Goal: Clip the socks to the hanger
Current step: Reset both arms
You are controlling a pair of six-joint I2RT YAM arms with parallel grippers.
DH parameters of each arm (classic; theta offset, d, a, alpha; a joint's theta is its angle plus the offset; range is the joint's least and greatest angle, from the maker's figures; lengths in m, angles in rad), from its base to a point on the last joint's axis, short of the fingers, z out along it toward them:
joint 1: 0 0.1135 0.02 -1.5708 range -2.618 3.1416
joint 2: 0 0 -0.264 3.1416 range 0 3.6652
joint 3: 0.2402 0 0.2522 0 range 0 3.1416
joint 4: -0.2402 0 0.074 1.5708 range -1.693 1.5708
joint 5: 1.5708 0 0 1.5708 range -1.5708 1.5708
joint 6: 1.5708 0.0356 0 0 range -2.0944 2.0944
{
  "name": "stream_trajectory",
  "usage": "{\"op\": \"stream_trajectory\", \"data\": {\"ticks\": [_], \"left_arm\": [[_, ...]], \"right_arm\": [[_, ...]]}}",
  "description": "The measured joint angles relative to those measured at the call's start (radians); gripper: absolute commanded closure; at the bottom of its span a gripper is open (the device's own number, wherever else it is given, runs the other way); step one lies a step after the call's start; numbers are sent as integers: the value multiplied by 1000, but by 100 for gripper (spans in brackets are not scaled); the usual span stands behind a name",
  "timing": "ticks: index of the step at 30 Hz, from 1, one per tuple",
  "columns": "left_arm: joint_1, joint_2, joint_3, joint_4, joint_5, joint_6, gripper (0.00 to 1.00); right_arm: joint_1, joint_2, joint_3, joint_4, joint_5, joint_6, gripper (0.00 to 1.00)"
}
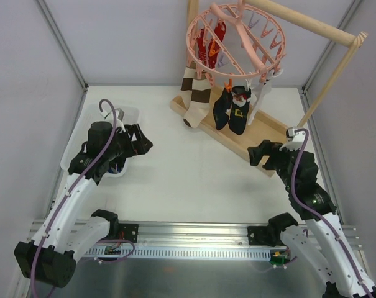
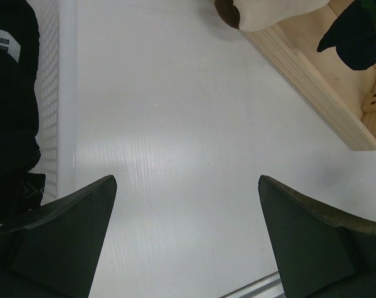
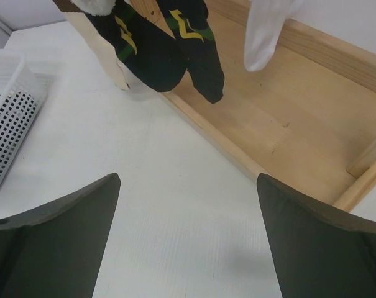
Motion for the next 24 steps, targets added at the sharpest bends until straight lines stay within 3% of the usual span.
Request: {"op": "stream_trajectory", "data": {"ticks": [6, 11, 16, 24], "left_arm": [[28, 160, 150, -26, 4, -43, 1], [142, 237, 269, -62, 36, -96, 1], [282, 262, 295, -103, 75, -123, 1], [287, 197, 258, -137, 0, -71, 1]], "right_arm": [[0, 75, 10, 61, -47, -26, 4], [0, 179, 88, 77, -30, -37, 3], [0, 315, 283, 59, 48, -37, 4], [-1, 473, 598, 43, 104, -41, 4]]}}
